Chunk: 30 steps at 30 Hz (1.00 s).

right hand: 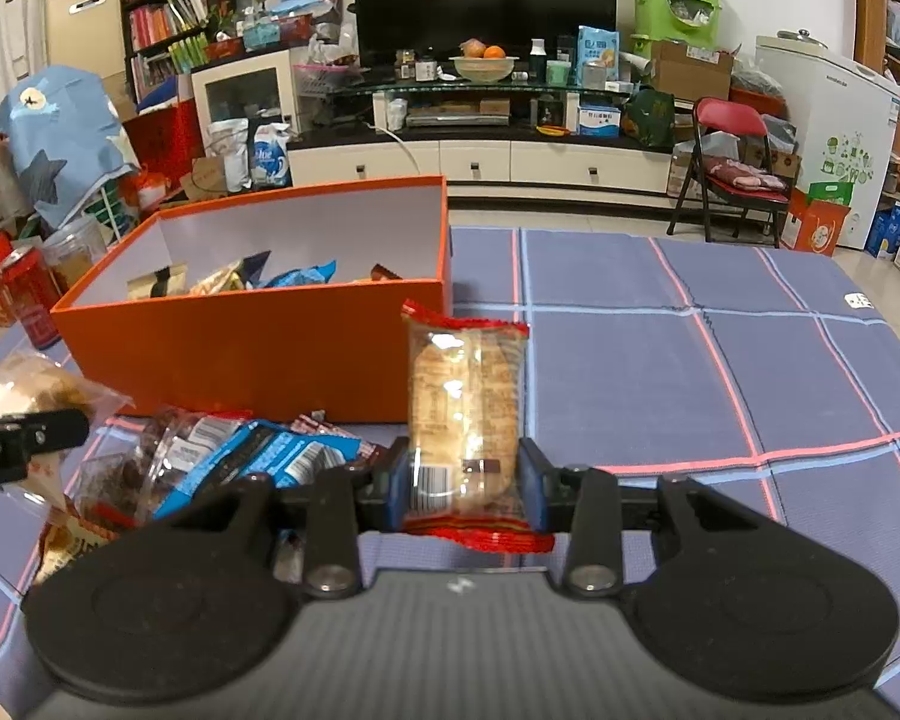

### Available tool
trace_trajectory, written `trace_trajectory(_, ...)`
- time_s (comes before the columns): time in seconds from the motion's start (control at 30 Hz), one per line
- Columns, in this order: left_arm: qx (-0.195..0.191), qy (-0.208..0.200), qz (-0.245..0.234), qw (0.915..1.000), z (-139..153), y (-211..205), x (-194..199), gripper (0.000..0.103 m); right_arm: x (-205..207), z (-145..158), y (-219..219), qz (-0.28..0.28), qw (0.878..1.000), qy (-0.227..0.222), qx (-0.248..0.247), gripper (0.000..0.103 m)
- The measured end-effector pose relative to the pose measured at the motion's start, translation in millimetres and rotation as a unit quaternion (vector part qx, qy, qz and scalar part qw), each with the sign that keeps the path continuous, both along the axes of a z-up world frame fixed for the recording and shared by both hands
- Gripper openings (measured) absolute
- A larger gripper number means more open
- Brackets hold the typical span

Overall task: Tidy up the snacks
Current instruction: 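Carry both items over the orange box and open both tools to release them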

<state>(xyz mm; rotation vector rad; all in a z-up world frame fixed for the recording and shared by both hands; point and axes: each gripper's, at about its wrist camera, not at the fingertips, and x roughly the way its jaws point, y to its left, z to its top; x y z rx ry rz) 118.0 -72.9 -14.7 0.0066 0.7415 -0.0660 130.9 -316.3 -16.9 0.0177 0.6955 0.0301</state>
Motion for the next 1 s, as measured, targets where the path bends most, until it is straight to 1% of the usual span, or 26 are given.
trace_trajectory(0.5, -0.002, -0.01, 0.001, 0.9999, 5.3, 3.8, -1.8, 0.026, -3.6, 4.6, 6.6, 0.008, 1.0, -0.01, 0.003, 0.041)
trace_trajectory(0.7, -0.011, -0.014, -0.002, 0.9998, 9.0, 6.9, -4.2, 0.026, -8.0, 9.5, 9.4, 0.016, 1.0, -0.019, -0.005, 0.041)
trace_trajectory(0.9, -0.023, -0.033, -0.009, 0.9992, 21.1, 9.7, -14.8, 0.026, -17.4, 25.7, 11.3, 0.024, 0.998, -0.049, -0.01, 0.041)
trace_trajectory(1.0, -0.035, -0.044, -0.015, 0.9983, 30.7, 11.0, -17.9, 0.026, -19.6, 34.8, 11.9, 0.035, 0.998, -0.056, 0.006, 0.041)
